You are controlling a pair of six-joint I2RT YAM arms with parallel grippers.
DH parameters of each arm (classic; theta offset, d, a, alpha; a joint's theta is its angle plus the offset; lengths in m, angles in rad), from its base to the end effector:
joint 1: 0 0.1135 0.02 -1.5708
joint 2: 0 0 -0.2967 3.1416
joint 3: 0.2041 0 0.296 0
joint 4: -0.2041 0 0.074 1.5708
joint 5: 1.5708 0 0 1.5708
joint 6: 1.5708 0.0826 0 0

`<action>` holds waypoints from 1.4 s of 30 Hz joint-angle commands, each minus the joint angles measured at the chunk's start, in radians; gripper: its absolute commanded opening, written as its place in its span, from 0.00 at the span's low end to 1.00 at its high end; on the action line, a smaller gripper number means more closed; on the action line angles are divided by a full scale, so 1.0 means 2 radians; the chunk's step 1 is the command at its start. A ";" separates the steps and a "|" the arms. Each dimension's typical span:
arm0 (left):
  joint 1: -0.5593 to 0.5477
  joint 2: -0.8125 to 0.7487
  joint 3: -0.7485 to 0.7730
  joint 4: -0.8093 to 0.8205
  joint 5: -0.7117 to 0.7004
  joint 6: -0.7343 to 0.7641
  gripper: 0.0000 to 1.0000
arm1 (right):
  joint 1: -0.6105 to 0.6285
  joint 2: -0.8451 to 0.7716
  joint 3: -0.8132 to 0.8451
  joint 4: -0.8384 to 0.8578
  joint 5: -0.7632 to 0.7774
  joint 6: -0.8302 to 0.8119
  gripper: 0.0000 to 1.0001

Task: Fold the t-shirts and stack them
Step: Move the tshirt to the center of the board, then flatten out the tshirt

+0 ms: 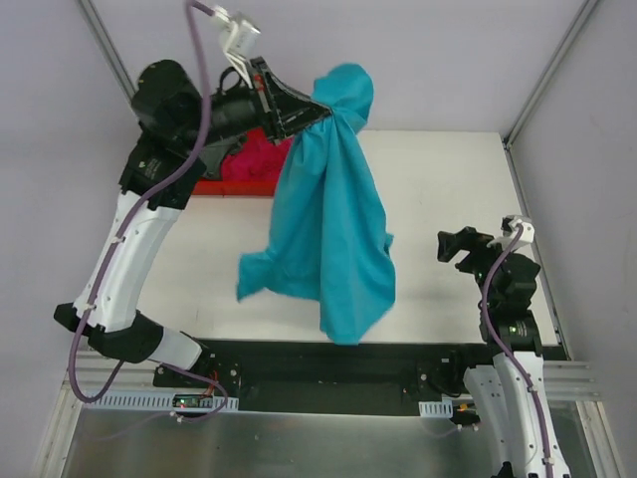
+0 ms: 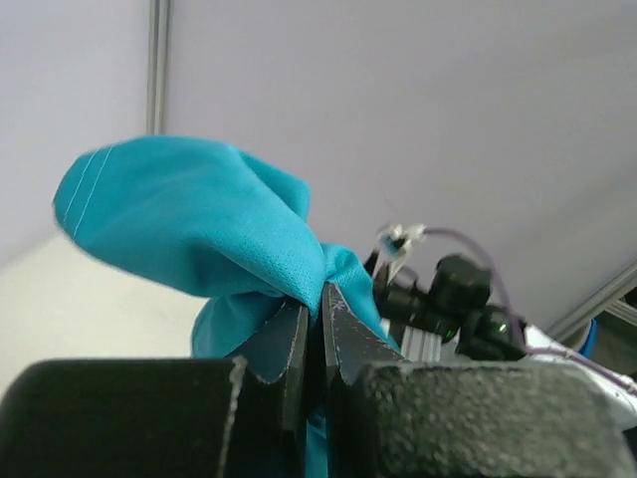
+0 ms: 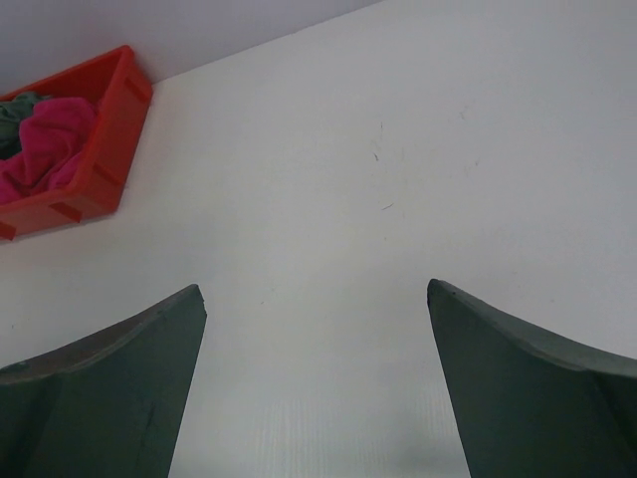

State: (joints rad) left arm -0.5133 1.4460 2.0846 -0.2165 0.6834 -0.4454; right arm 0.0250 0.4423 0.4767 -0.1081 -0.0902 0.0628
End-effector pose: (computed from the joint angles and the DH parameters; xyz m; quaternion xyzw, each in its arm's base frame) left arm 0.2409 -0.1957 0.6854 0.2985 0.5020 -0.5263 0.6179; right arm 0.1951 0.0123 0.2989 -0.0168 0.7324 0.0628 0.6778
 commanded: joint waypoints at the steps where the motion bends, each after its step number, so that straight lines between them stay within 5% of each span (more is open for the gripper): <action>1: -0.006 -0.013 -0.115 0.012 -0.036 0.010 0.00 | 0.003 -0.026 -0.003 0.001 0.030 0.007 0.96; 4: -0.009 -0.019 -0.214 0.028 -0.101 0.013 0.00 | 0.003 -0.031 -0.006 0.000 0.032 0.009 0.96; 5: -0.009 -0.014 -0.245 0.027 -0.118 0.017 0.10 | 0.003 -0.028 -0.005 0.000 0.032 0.009 0.96; 8: -0.009 0.005 -0.316 0.022 -0.155 0.029 0.61 | 0.003 -0.011 0.002 -0.007 0.023 0.009 0.96; 9: -0.009 0.010 -0.331 0.019 -0.158 0.032 0.92 | 0.003 -0.004 0.006 -0.010 0.018 0.009 0.96; 10: -0.009 0.013 -0.343 0.012 -0.160 0.032 0.99 | 0.003 0.008 0.011 -0.015 0.008 0.009 0.96; 18: -0.009 -0.105 -0.519 0.008 -0.240 0.026 0.99 | 0.004 0.056 0.039 -0.056 -0.048 0.012 0.96; 24: -0.009 -0.203 -0.663 0.025 -0.299 -0.009 0.99 | 0.022 0.059 0.036 -0.174 -0.079 0.031 0.99; 29: -0.009 -0.150 -0.629 0.041 -0.307 -0.007 0.99 | 0.135 0.068 -0.007 -0.199 -0.060 0.086 0.91; 34: -0.003 -0.028 -0.553 0.049 -0.335 -0.011 0.99 | 0.288 0.139 0.000 -0.242 0.042 0.123 0.87; 37: 0.013 0.046 -0.507 0.048 -0.304 -0.022 0.89 | 0.320 0.197 0.016 -0.271 0.094 0.130 0.76; 42: 0.020 0.133 -0.458 0.047 -0.275 -0.029 0.73 | 0.372 0.250 0.008 -0.226 0.087 0.140 0.73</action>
State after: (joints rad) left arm -0.4862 1.6238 1.0946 -0.1310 0.0978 -0.4812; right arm 0.7048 0.9020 0.4664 -0.5877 0.0311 0.2993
